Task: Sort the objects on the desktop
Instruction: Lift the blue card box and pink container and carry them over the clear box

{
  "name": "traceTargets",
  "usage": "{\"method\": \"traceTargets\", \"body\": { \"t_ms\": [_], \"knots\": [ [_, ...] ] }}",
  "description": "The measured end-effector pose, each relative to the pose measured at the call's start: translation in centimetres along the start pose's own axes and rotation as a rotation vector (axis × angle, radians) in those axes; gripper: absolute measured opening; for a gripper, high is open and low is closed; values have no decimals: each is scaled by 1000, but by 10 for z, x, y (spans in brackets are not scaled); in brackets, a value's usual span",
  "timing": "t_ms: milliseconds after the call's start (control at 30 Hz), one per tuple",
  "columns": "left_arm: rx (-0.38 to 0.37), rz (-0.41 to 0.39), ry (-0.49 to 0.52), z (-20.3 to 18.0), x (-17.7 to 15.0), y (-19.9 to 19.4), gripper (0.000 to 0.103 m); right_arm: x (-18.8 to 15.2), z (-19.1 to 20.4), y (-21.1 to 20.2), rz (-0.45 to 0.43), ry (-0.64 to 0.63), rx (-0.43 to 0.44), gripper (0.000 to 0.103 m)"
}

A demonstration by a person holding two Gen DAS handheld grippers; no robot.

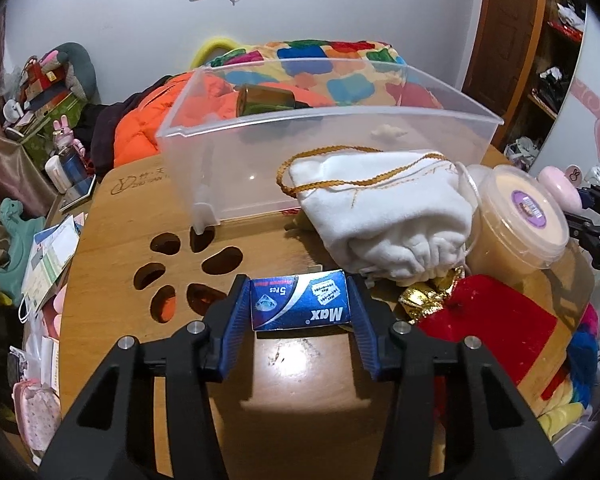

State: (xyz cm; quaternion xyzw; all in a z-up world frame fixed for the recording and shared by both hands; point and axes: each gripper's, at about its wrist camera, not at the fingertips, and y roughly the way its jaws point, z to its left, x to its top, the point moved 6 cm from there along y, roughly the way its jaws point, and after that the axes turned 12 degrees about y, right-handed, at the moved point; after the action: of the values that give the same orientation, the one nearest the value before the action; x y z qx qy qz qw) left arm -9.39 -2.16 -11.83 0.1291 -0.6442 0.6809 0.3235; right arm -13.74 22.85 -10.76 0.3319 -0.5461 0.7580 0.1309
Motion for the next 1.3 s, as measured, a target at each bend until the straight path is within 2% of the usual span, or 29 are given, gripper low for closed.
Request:
{"method": "traceTargets", "body": {
  "t_ms": [833, 1300],
  "knots": [
    [76, -88, -3, 23, 17, -55, 48, 27, 33, -48, -83, -97, 2, 60],
    [61, -126, 3, 34, 44, -59, 48, 54, 52, -48, -117, -157, 23, 60]
  ]
}}
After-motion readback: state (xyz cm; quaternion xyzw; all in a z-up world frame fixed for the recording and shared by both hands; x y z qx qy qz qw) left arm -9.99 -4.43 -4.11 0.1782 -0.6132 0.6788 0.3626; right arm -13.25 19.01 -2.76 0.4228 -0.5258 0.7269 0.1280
